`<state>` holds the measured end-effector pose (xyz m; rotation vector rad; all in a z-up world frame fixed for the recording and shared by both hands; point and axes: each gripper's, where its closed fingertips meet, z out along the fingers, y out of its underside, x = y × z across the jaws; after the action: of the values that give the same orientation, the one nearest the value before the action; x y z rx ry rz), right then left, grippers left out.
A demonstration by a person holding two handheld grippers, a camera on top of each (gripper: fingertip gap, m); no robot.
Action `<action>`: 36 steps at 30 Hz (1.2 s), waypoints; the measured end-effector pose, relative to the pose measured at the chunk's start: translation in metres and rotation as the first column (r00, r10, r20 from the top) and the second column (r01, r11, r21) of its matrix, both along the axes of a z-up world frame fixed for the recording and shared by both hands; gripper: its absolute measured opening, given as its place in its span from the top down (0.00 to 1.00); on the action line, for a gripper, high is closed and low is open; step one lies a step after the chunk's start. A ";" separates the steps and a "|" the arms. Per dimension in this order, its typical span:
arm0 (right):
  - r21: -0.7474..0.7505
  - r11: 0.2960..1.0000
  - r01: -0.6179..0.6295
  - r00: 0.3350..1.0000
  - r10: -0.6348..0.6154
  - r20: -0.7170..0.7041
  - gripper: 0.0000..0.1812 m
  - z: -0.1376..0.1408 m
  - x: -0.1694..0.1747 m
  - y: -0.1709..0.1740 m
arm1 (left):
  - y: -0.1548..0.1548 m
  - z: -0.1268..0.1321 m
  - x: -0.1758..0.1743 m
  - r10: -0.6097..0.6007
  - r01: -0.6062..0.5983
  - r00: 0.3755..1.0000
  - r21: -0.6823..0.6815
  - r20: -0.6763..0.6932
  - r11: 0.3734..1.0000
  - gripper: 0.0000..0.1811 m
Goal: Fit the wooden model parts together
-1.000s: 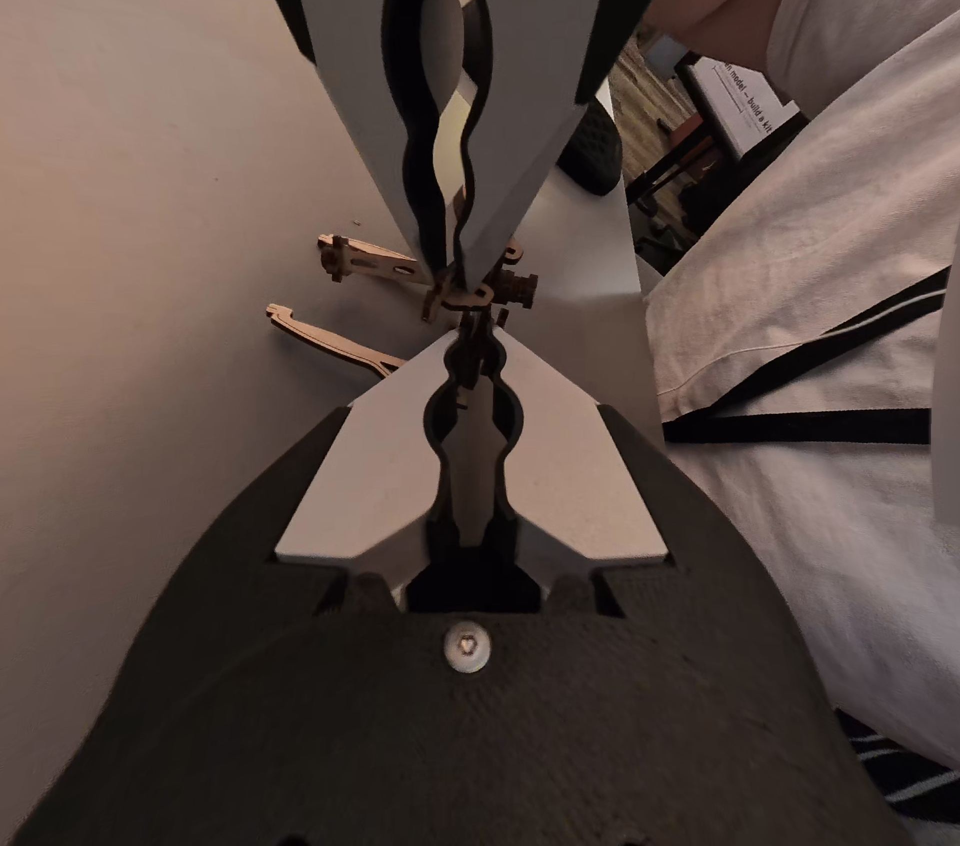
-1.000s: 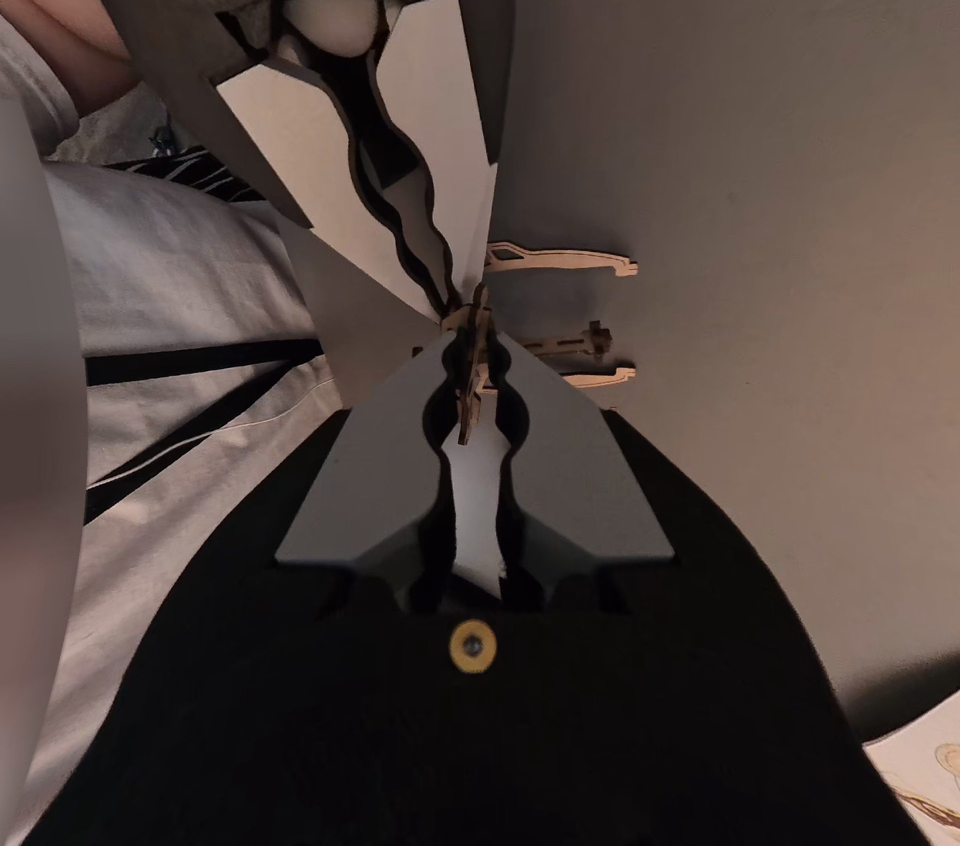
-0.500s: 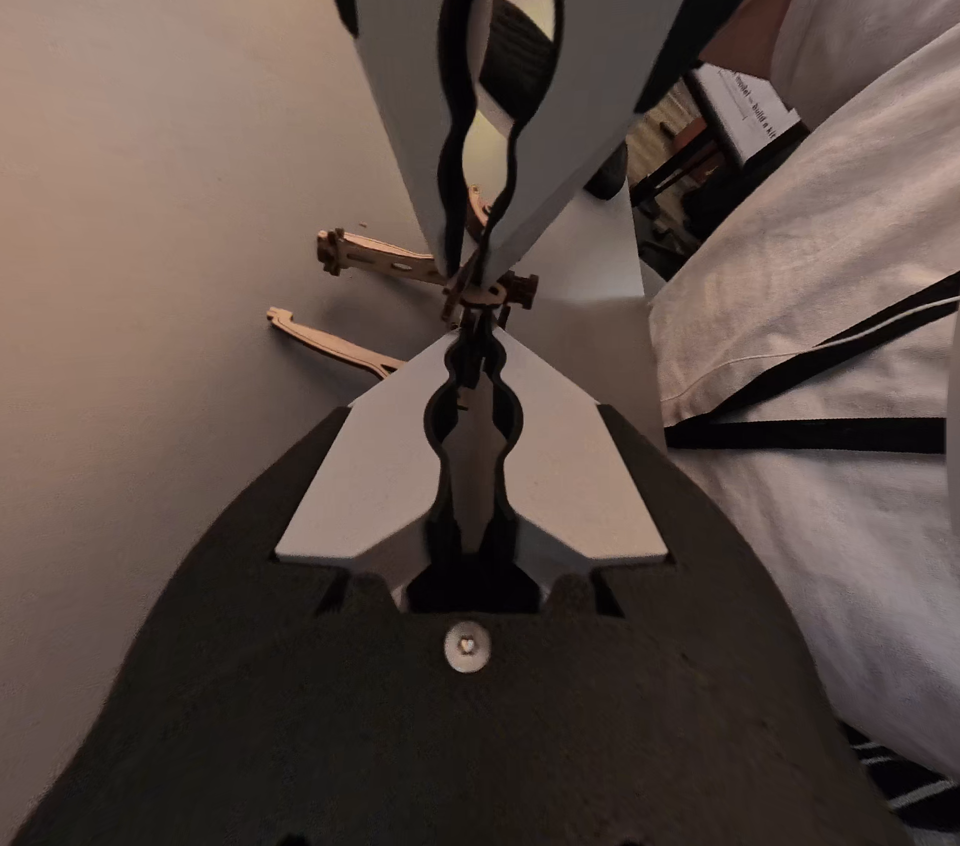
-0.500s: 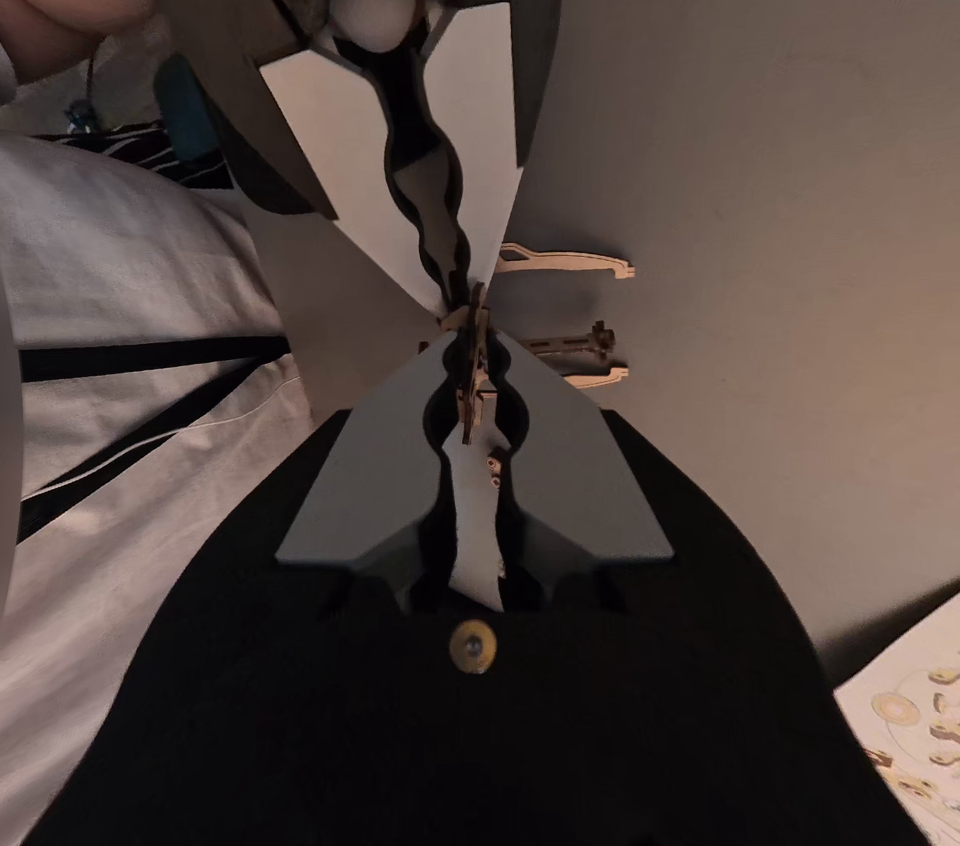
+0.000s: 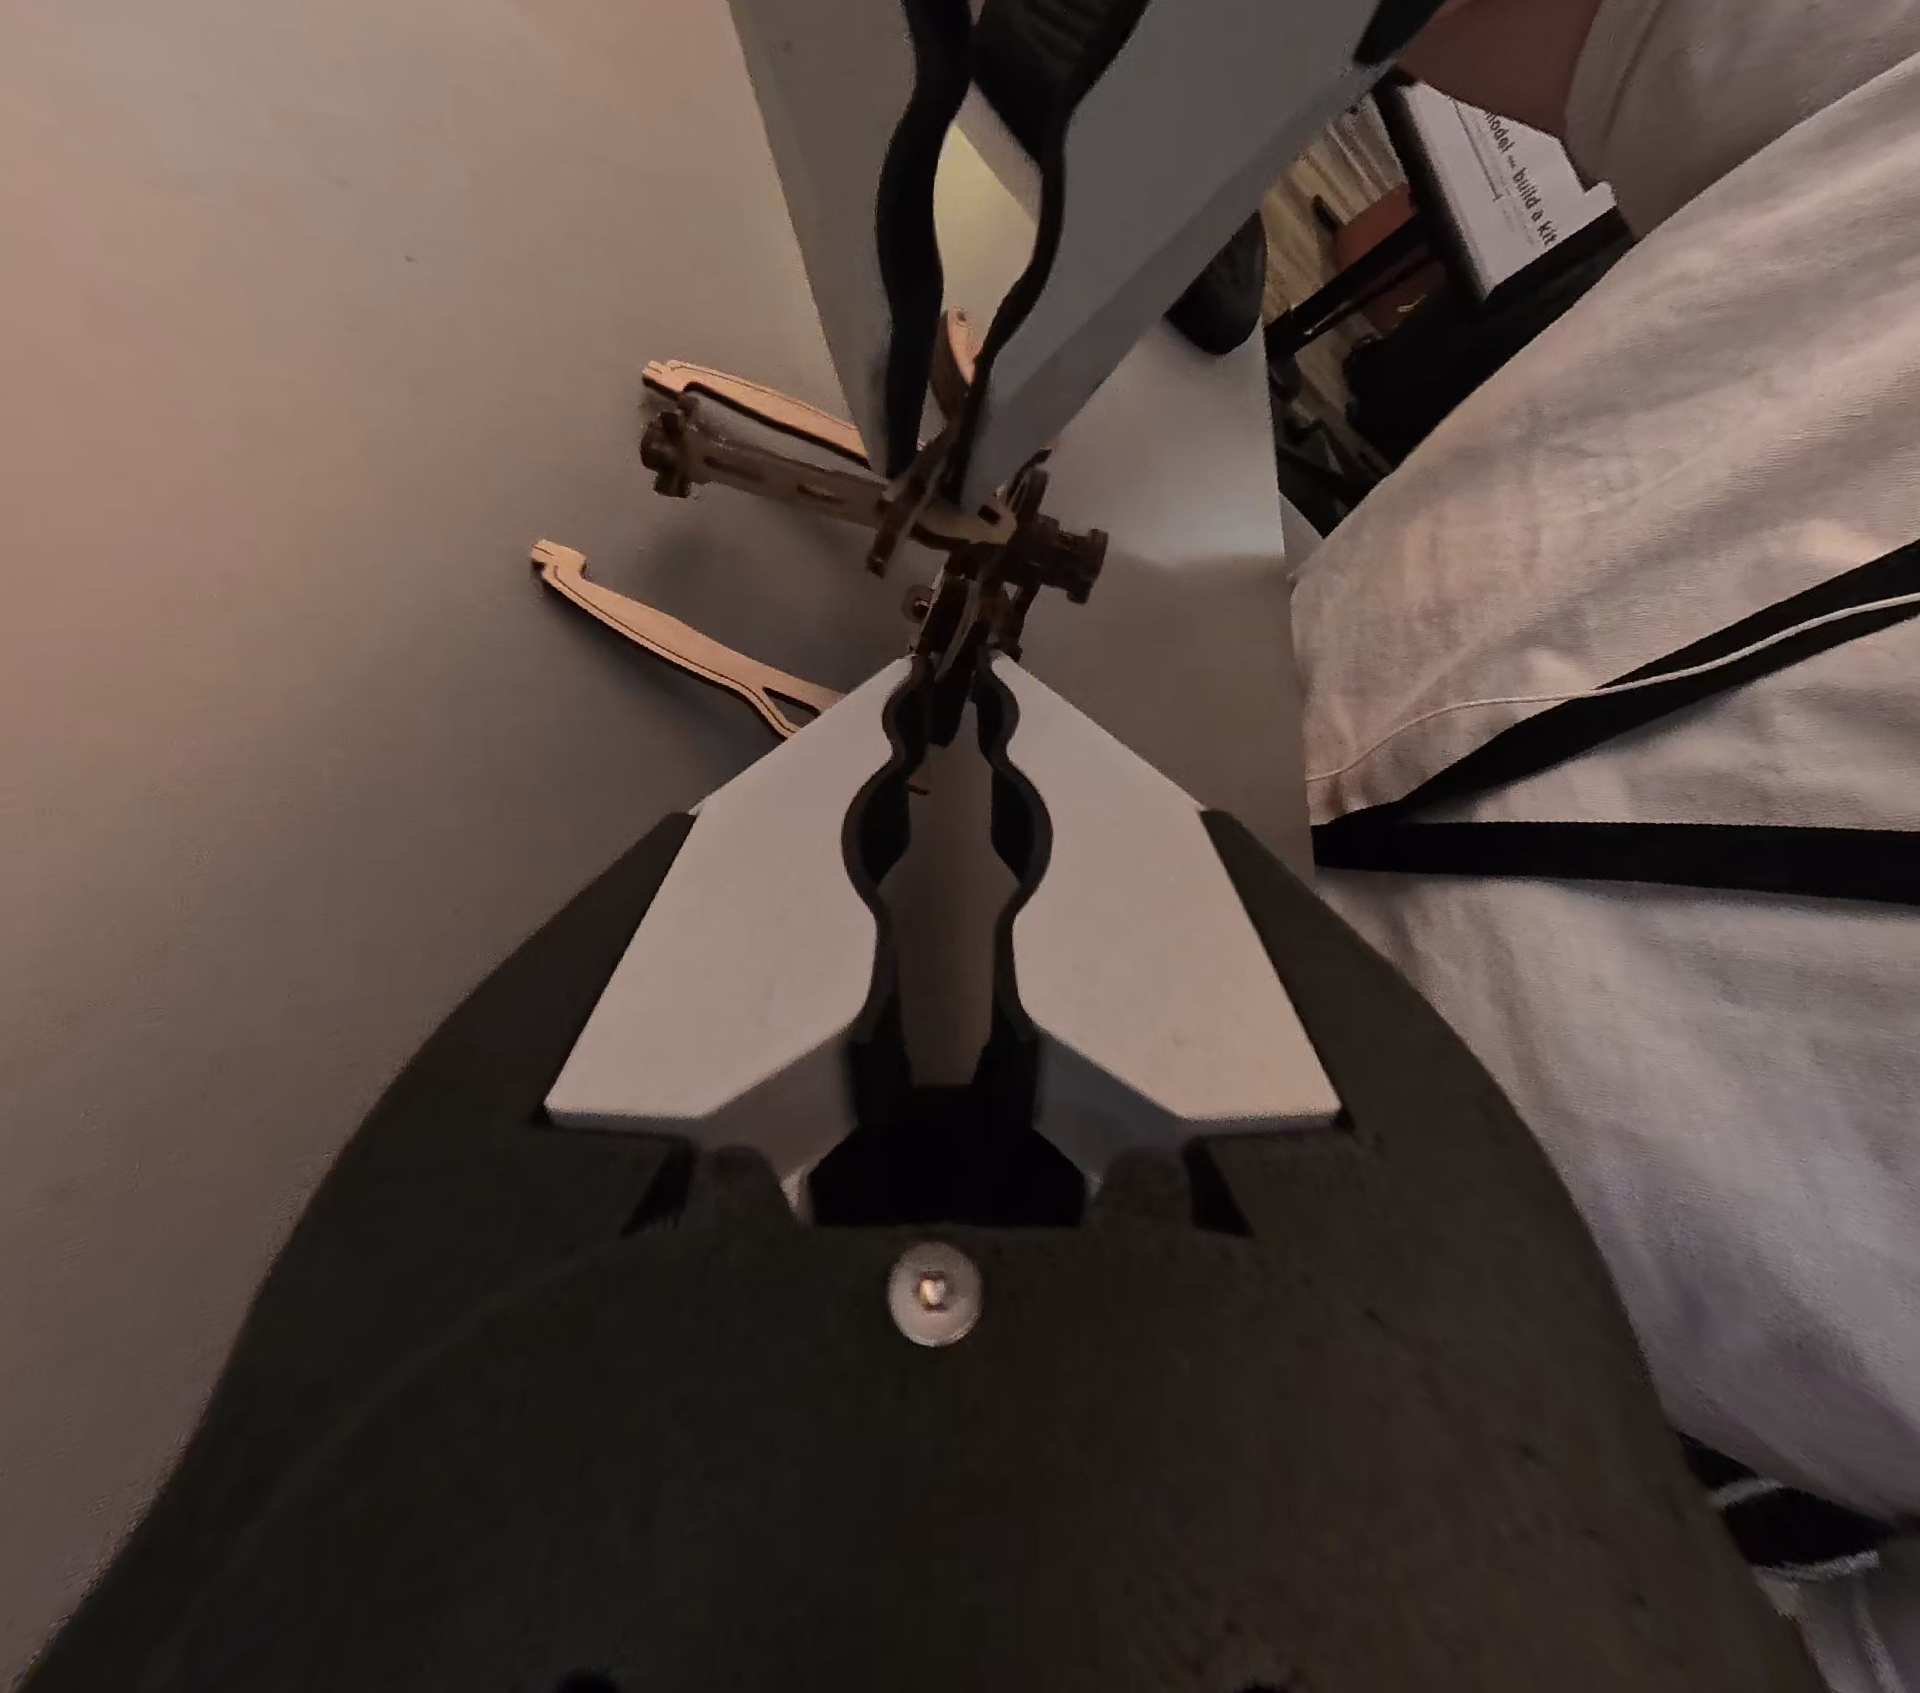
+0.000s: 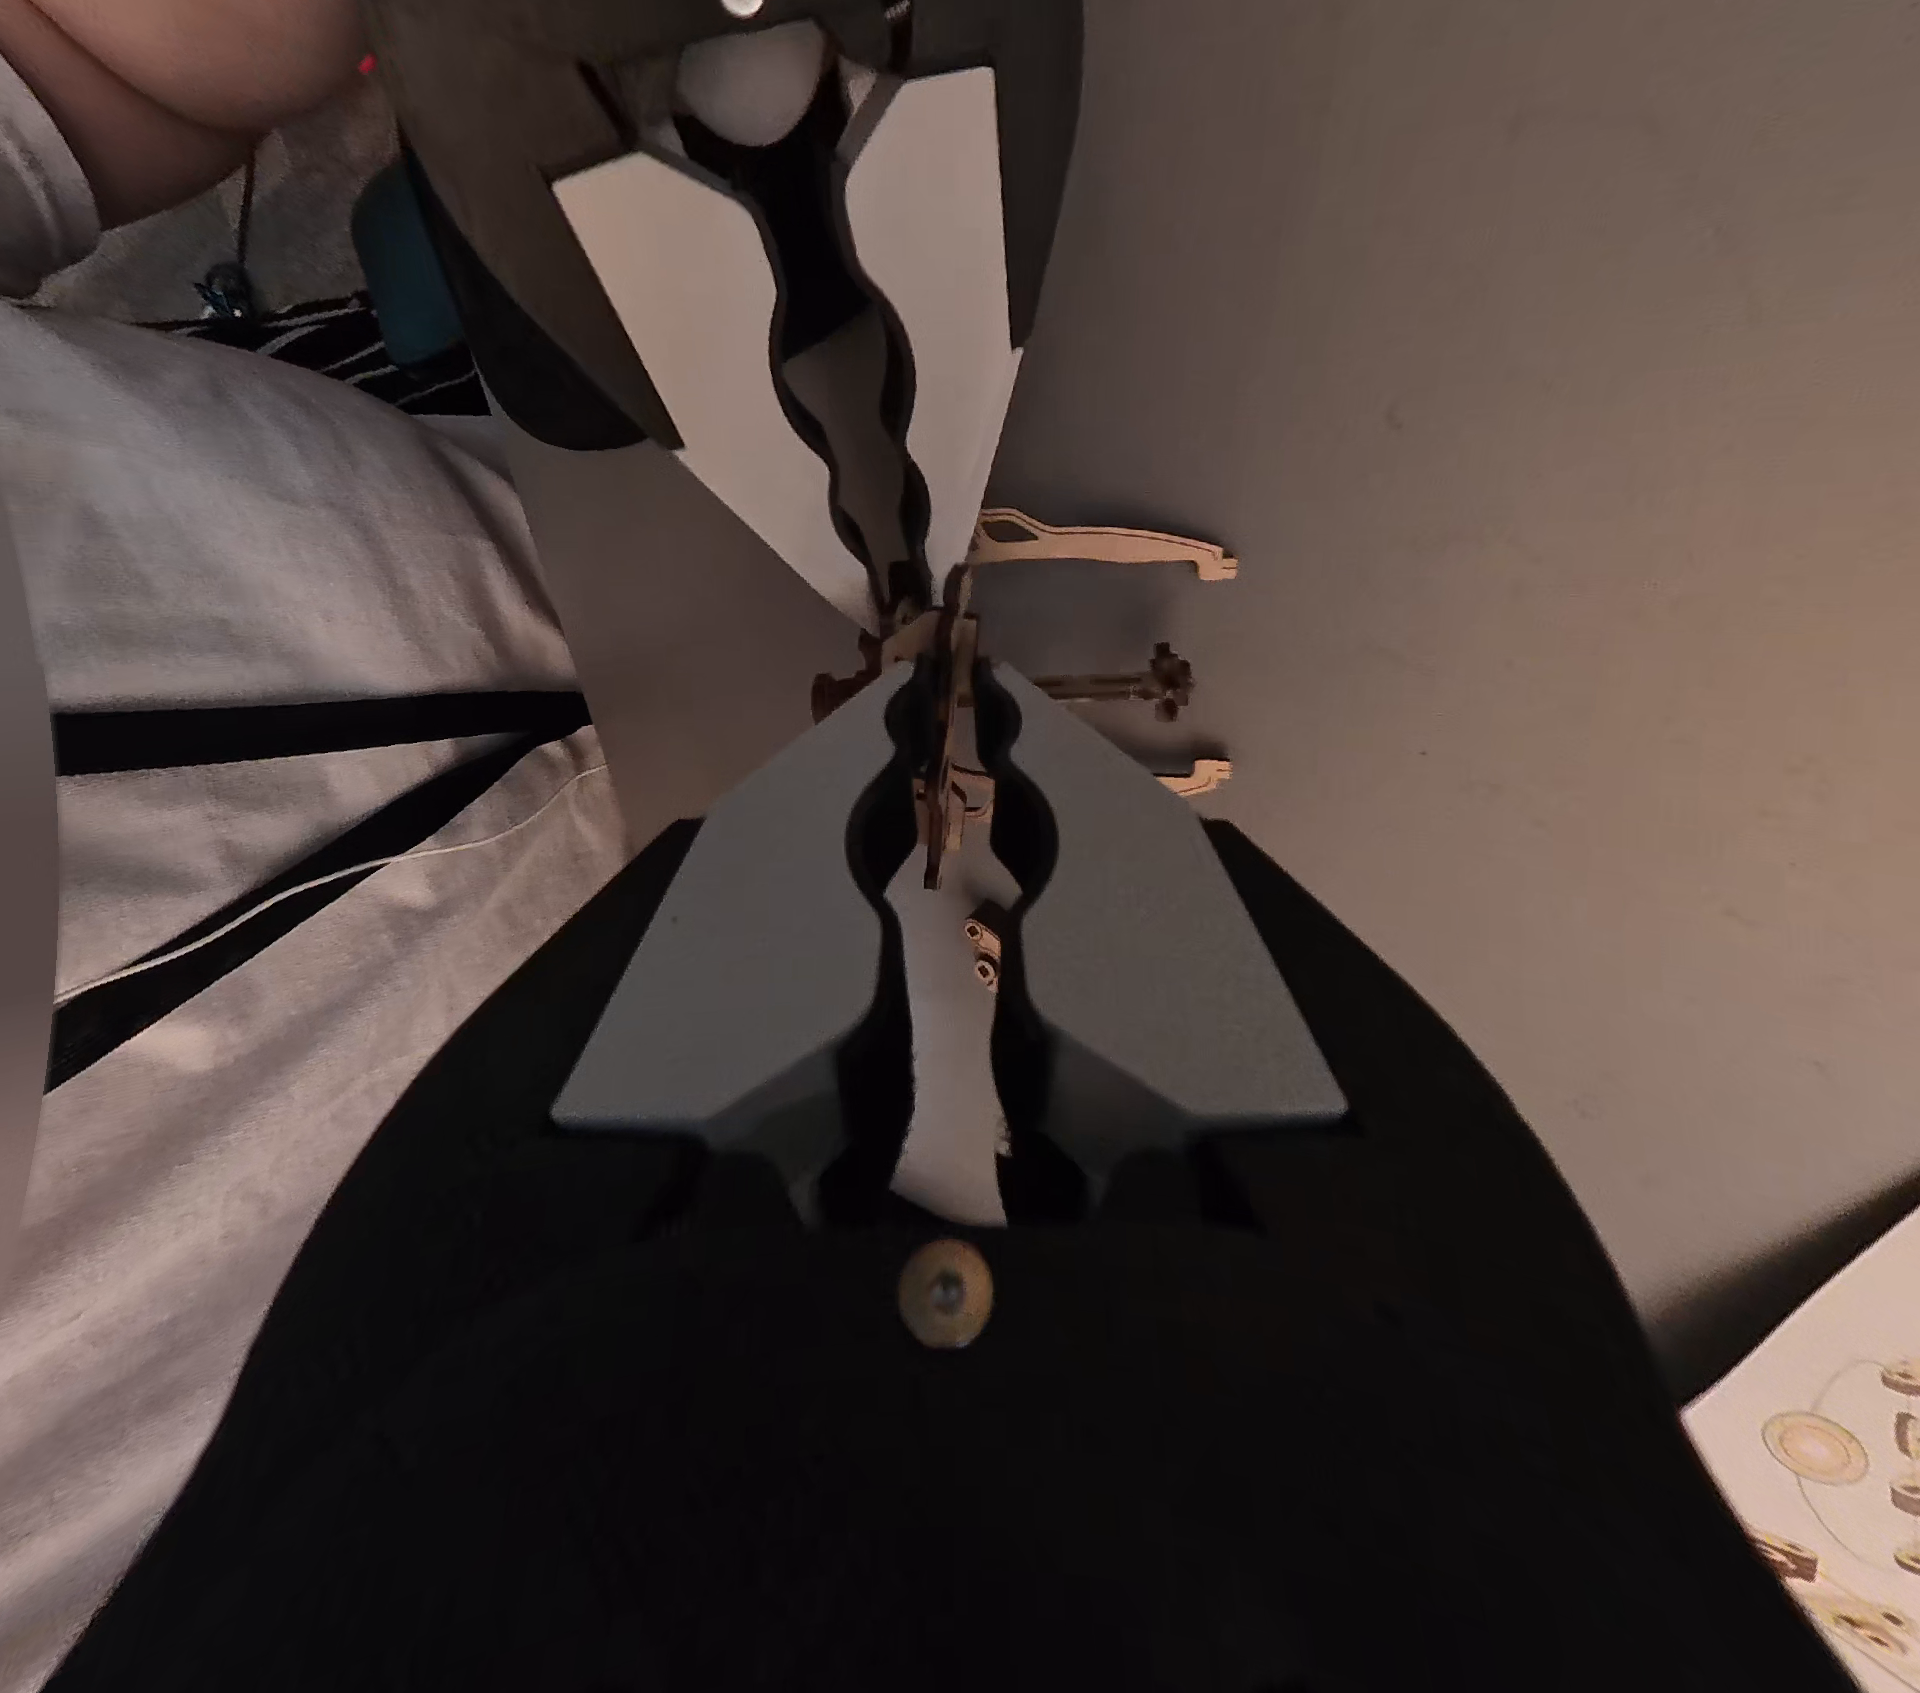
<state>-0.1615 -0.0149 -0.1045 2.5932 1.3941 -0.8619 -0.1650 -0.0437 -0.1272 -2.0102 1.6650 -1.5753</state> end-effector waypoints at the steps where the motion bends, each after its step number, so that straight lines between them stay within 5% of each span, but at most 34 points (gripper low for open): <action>1: -0.001 1.000 0.000 1.000 0.000 0.000 0.97 0.000 0.001 0.000 | -0.001 0.000 0.000 -0.004 0.004 1.000 -0.016 -0.001 1.000 0.97; 10: 0.008 1.000 -0.008 1.000 0.008 -0.018 0.97 0.005 0.006 -0.003 | -0.001 0.001 -0.001 -0.009 0.009 1.000 0.037 0.012 0.999 0.98; 17: 0.069 0.997 0.040 0.996 -0.034 -0.085 0.97 0.023 0.013 0.006 | 0.006 0.022 0.009 -0.007 -0.023 0.991 0.222 0.137 0.975 1.00; 24: 0.101 0.994 -0.044 0.998 0.048 -0.037 0.97 0.020 0.010 0.007 | 0.020 0.030 0.014 0.022 -0.057 0.981 0.181 0.191 0.982 1.00; 36: 0.133 0.991 -0.015 1.000 0.018 -0.022 0.97 0.015 0.012 0.013 | 0.023 0.025 0.016 0.041 -0.084 0.982 0.227 0.186 0.970 1.00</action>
<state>-0.1499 -0.0016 -0.0897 2.6715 1.5267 -0.8274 -0.1488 -0.0206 -0.1022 -1.7332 1.6167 -1.4175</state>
